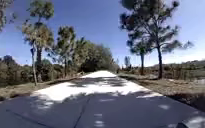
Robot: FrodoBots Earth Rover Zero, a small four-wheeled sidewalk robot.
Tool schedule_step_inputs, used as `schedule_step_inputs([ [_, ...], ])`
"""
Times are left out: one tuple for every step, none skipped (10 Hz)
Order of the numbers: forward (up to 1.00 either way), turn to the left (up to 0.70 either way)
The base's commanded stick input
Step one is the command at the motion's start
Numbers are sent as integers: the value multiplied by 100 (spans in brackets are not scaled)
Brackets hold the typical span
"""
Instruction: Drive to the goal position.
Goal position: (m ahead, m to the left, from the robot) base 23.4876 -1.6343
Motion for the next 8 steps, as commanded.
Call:
schedule_step_inputs([
  [100, 0],
  [100, 0],
  [100, 0],
  [100, 0],
  [100, 0],
  [100, 0],
  [100, 0],
  [100, 0],
])
